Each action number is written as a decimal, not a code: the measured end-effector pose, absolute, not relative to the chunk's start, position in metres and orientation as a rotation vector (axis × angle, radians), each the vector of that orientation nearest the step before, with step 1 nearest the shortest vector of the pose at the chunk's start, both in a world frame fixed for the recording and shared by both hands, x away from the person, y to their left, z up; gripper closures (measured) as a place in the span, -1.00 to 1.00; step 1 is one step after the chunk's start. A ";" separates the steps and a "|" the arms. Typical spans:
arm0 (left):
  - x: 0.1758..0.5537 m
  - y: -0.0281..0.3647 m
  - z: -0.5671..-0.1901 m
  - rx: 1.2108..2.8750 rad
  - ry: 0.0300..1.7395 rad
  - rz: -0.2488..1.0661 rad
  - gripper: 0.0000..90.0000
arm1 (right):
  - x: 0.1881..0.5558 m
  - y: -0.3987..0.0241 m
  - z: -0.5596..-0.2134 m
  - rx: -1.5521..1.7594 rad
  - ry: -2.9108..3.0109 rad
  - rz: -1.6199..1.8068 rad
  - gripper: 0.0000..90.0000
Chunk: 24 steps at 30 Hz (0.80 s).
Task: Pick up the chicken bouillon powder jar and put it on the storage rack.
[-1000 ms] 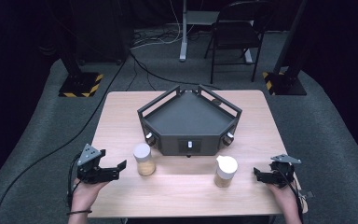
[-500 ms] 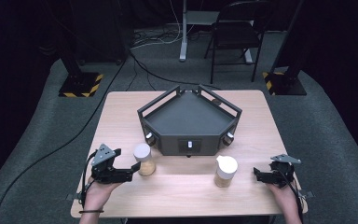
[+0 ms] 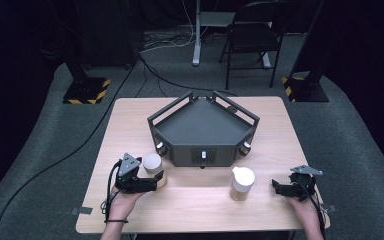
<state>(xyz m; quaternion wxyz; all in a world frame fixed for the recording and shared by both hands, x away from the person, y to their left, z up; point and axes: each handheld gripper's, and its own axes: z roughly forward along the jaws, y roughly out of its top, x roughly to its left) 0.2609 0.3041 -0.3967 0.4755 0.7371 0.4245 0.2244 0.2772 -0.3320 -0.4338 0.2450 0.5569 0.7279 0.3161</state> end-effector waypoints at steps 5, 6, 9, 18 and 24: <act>0.267 0.302 -0.405 1.771 1.040 0.536 -0.81 | 0.277 -0.332 -0.434 1.520 1.987 0.863 -0.96; 0.268 0.300 -0.406 1.772 1.041 0.540 -0.80 | 0.277 -0.332 -0.434 1.520 1.987 0.863 -0.96; 0.273 0.296 -0.409 1.782 1.036 0.537 -0.76 | 0.277 -0.332 -0.434 1.520 1.987 0.863 -0.96; 0.282 0.282 -0.421 1.824 1.018 0.588 -0.52 | 0.277 -0.332 -0.434 1.520 1.987 0.863 -0.96; 0.283 0.286 -0.428 1.779 1.014 0.594 -0.23 | 0.277 -0.332 -0.434 1.520 1.987 0.863 -0.96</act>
